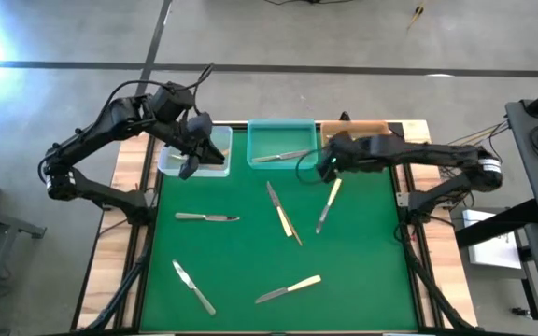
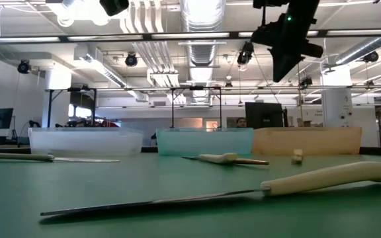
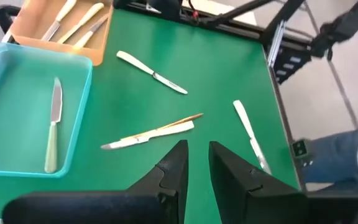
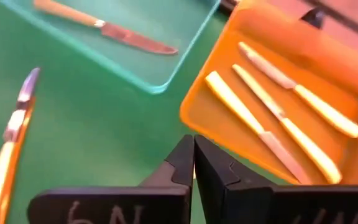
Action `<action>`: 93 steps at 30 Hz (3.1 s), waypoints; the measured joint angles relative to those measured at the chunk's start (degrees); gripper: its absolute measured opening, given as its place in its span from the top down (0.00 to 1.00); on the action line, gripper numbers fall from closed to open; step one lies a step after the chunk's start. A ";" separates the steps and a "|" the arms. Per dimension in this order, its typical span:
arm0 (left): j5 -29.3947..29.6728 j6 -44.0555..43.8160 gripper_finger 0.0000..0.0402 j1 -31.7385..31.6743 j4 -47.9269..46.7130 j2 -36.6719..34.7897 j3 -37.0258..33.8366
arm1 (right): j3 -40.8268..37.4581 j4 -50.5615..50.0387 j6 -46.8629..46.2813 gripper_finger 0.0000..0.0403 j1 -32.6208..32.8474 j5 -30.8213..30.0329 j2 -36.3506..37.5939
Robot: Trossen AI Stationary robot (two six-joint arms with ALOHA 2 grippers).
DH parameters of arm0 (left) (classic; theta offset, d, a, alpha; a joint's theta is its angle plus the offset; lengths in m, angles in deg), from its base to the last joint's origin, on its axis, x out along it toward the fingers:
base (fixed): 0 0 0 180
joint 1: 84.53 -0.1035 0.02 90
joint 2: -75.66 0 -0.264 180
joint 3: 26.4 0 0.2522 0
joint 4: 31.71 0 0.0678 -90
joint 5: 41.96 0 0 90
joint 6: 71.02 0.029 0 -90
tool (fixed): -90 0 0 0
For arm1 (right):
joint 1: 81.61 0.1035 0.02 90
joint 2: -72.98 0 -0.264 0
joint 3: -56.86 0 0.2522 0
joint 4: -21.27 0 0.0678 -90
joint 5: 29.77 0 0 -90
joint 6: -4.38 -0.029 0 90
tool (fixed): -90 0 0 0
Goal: Sort silverware by color (type)
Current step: Put the yellow table knife into the orange bin
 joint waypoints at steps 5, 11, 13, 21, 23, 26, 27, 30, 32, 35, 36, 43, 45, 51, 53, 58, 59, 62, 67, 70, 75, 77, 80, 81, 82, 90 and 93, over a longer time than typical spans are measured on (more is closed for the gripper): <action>0.00 -4.13 0.88 0.09 1.05 -0.02 0.00 | -2.84 0.82 1.88 0.98 0.15 8.18 1.19; -0.01 -6.45 0.88 0.09 1.32 0.04 0.00 | -9.13 1.37 -0.21 0.96 -0.15 12.79 -0.84; -0.01 -6.97 0.88 0.09 1.32 0.07 0.00 | -10.60 2.23 -3.35 0.93 -0.67 13.99 -1.14; -0.01 -4.58 0.88 0.09 1.08 0.09 0.00 | -15.22 8.82 -18.11 0.76 -1.21 12.63 -1.46; -0.01 -2.82 0.88 0.09 0.36 0.09 0.00 | -16.11 8.96 -25.91 0.72 -1.22 11.39 -1.93; 0.01 0.30 0.88 0.09 -1.67 0.09 0.00 | -17.82 9.04 -34.93 0.66 -1.16 10.61 -3.33; 0.01 1.48 0.88 0.09 -2.32 0.09 0.00 | -18.40 9.20 -36.56 0.65 -1.15 10.57 -4.07; 0.03 4.80 0.88 0.09 -3.79 0.09 0.00 | -19.95 10.53 -40.25 0.61 -1.14 10.63 -6.47; 0.05 6.10 0.88 0.07 -3.96 0.09 0.00 | -20.13 11.93 -42.39 0.60 -1.16 10.55 -7.88; 0.08 7.65 0.88 0.07 -4.49 0.09 0.00 | -20.13 15.06 -42.84 0.59 -1.24 10.54 -9.32; 0.10 8.18 0.88 0.04 -5.05 0.09 0.00 | -20.13 16.30 -42.84 0.59 -1.29 10.55 -9.79; 2.40 10.25 0.88 0.03 -7.60 0.09 0.00 | -20.13 18.42 -42.16 0.61 -3.54 10.04 -14.49; 3.65 10.44 0.88 0.03 -7.91 0.09 0.00 | -20.12 18.49 -42.12 0.62 -4.19 10.26 -15.89; 4.60 10.45 0.88 0.03 -8.36 0.07 0.00 | -19.84 18.77 -39.70 0.71 -4.66 10.92 -19.41; 4.60 10.42 0.88 0.03 -8.36 0.07 0.00 | -19.86 18.77 -38.44 0.79 -4.66 11.12 -19.92; 4.64 10.04 0.88 0.03 -8.36 0.07 0.00 | -19.95 18.73 -34.42 0.83 -4.70 12.43 -19.20; 4.64 9.89 0.88 0.03 -8.36 0.04 0.00 | -19.95 18.64 -33.56 0.83 -4.62 12.61 -18.37; 4.67 9.72 0.88 0.03 -8.35 0.04 0.00 | -20.30 18.23 -31.11 0.83 -4.03 13.97 -14.88; 6.11 7.96 0.88 0.03 -8.11 0.04 0.00 | -19.87 17.15 -27.48 0.83 -1.90 15.52 -3.30; 8.36 6.93 0.88 0.03 -7.31 0.04 -0.02 | -19.83 16.88 -23.15 0.83 -0.75 11.42 3.98; 10.54 6.75 0.88 0.03 -1.24 0.04 -0.02 | -19.73 17.50 -4.23 0.83 -1.95 -4.35 13.34; 10.54 6.34 0.88 0.03 2.41 0.04 -0.02 | -19.73 19.51 6.41 0.83 -3.44 -9.83 15.37; 10.56 4.57 0.88 0.03 8.15 0.05 -0.02 | -19.73 24.63 21.13 0.83 -7.30 -13.03 17.50; 10.56 3.82 0.88 0.03 9.81 0.06 -0.02 | -19.73 26.65 25.46 0.83 -8.85 -13.08 17.84; 10.55 2.98 0.88 0.03 11.25 0.07 -0.02 | -19.73 28.79 29.10 0.83 -10.31 -13.03 18.06; 10.59 -1.32 0.88 0.03 15.49 0.09 -0.02 | -19.69 35.60 58.00 0.83 -22.51 -0.45 15.98; 10.61 -3.49 0.88 0.03 15.88 0.09 -0.02 | -19.73 35.65 65.83 0.83 -26.59 4.65 13.19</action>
